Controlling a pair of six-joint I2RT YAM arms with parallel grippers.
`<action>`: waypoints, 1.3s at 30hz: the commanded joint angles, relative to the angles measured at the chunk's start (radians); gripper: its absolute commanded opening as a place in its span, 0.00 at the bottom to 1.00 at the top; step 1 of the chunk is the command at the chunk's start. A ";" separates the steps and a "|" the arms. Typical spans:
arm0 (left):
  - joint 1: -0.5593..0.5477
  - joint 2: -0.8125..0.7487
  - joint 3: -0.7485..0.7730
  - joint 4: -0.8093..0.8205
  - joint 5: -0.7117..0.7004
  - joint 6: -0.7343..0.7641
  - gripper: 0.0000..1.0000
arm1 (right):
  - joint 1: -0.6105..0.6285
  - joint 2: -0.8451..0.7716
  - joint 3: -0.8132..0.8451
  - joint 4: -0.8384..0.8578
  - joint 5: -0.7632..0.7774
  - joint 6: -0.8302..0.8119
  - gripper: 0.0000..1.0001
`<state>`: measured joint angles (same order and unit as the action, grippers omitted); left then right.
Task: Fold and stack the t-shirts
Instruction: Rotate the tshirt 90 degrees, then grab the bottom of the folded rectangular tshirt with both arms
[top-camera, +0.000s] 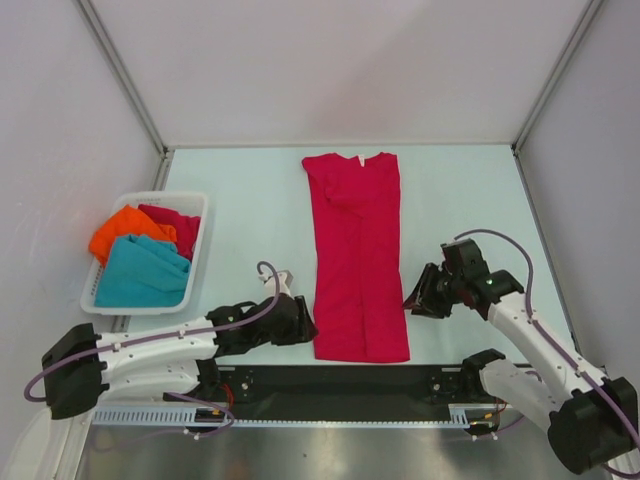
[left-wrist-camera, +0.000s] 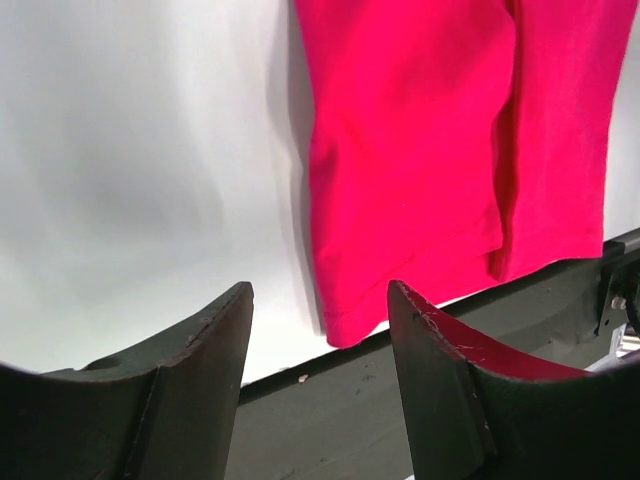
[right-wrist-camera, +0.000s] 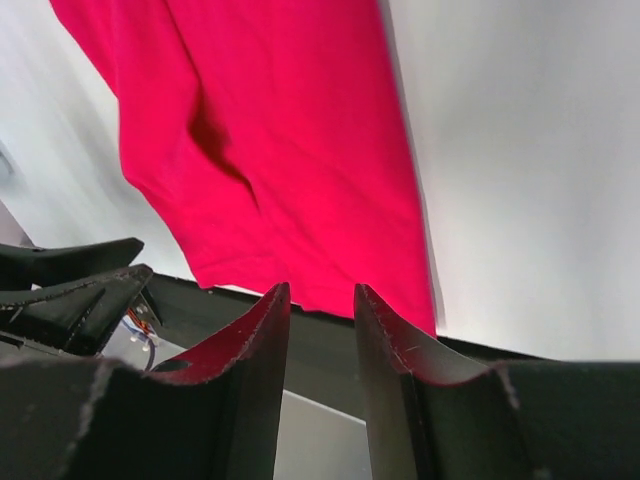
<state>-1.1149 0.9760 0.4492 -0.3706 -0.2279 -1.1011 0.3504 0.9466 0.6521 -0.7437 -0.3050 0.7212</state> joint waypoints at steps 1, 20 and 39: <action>-0.016 -0.005 -0.065 0.162 0.004 0.009 0.62 | 0.031 -0.060 -0.043 -0.046 0.018 0.055 0.38; -0.023 0.236 -0.107 0.492 0.122 0.052 0.61 | 0.183 -0.043 -0.169 -0.008 0.090 0.162 0.37; -0.023 0.118 -0.093 0.384 0.078 0.063 0.61 | 0.262 -0.029 -0.258 0.023 0.113 0.227 0.37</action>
<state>-1.1320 1.1118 0.3412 0.0280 -0.1284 -1.0660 0.5945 0.9070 0.4065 -0.7635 -0.1982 0.9123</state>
